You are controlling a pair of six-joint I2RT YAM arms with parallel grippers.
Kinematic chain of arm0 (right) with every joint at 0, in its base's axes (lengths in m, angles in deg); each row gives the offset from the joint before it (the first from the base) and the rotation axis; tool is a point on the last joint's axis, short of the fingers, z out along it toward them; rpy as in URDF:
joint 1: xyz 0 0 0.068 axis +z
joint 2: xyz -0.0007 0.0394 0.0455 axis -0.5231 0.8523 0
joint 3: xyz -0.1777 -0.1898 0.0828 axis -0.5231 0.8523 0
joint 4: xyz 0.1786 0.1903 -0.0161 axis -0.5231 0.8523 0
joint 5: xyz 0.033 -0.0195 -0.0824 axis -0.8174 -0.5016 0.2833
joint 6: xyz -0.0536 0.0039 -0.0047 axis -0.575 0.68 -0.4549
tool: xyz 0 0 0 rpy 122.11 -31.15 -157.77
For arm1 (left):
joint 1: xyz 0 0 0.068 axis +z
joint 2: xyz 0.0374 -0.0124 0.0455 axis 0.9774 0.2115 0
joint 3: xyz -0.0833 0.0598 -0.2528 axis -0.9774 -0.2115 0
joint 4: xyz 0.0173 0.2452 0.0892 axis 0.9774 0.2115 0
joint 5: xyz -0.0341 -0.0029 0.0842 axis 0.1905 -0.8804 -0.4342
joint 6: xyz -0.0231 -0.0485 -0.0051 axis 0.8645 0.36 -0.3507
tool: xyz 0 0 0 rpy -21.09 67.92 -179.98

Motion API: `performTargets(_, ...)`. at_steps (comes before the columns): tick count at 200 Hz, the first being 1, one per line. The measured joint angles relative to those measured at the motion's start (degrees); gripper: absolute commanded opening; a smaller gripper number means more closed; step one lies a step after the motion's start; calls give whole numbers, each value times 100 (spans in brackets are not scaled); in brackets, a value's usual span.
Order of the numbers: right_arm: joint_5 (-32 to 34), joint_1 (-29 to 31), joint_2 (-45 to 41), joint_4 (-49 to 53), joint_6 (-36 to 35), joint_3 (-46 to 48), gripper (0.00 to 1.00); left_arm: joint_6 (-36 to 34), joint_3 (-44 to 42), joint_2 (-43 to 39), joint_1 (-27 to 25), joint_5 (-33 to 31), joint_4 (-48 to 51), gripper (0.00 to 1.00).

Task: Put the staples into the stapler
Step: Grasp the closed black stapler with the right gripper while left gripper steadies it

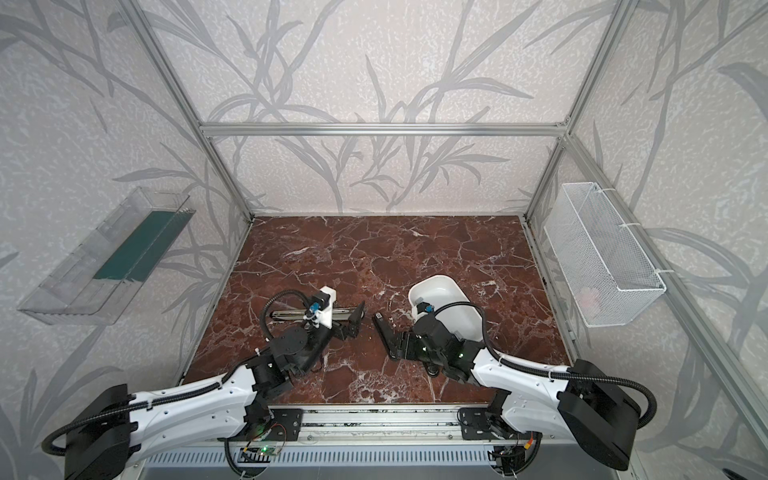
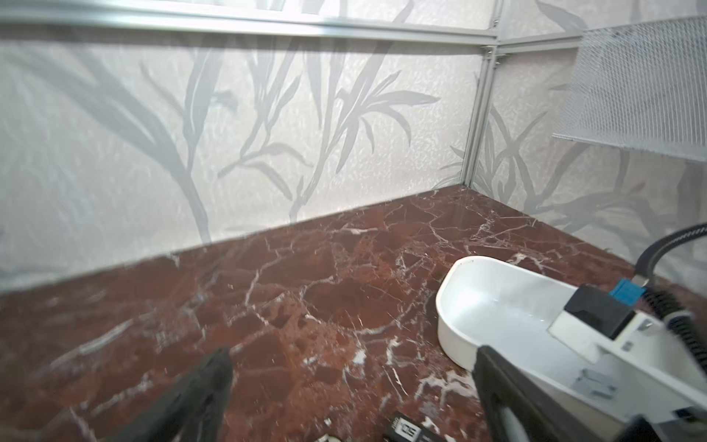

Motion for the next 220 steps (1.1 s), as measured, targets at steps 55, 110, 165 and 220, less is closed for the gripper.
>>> performTargets(55,-813,-350,1075,-597,-149,-321,68,2549,42,-638,339,962,1954,97)
performTargets(110,-1456,-385,1696,-1257,-188,-374,67,3200,-155,-391,431,1569,2159,96)
performTargets(165,-1593,-48,1952,-1749,-138,-361,64,3154,-138,109,564,1797,2168,96)
performTargets(220,-1781,24,2680,-2752,4,-522,64,3106,-129,-127,754,1832,2240,96)
